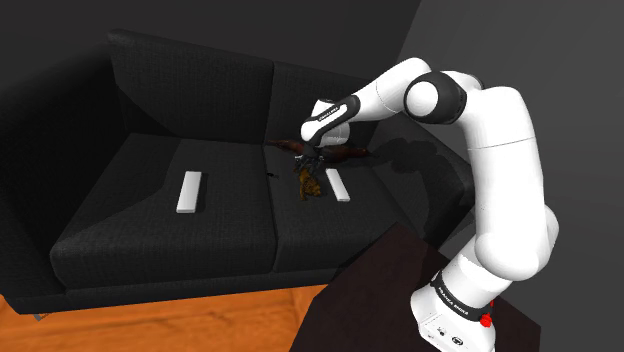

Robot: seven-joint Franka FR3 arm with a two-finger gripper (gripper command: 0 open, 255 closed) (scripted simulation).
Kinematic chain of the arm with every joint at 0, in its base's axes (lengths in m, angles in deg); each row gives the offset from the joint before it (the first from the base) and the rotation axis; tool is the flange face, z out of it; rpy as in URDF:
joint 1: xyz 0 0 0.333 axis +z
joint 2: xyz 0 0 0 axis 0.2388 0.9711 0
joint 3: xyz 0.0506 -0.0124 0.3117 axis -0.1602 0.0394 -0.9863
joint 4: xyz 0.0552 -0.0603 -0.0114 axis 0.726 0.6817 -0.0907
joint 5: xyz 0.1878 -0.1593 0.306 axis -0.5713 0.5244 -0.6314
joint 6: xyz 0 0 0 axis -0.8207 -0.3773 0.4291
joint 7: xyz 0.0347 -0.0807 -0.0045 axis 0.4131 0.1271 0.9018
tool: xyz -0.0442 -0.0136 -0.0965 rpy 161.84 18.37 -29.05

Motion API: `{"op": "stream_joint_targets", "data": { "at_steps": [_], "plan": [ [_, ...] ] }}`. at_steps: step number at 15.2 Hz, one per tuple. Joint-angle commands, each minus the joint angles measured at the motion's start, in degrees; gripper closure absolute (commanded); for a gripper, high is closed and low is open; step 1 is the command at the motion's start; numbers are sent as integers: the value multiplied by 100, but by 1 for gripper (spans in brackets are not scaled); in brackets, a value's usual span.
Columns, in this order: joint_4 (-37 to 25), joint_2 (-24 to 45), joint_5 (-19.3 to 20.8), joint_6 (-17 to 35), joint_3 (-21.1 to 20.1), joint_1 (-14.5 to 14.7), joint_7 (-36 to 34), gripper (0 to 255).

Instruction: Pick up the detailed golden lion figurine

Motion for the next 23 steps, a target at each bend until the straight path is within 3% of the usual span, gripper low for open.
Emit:
{"op": "stream_joint_targets", "data": {
  "at_steps": [1, 6, 23],
  "plan": [
    [1, 2, 0, 0, -1, 1, 0, 255],
    [3, 3, 0, 3, -1, -2, 3, 255],
    [99, -842, 98, -744, 84, 57, -69, 255]
  ]
}}
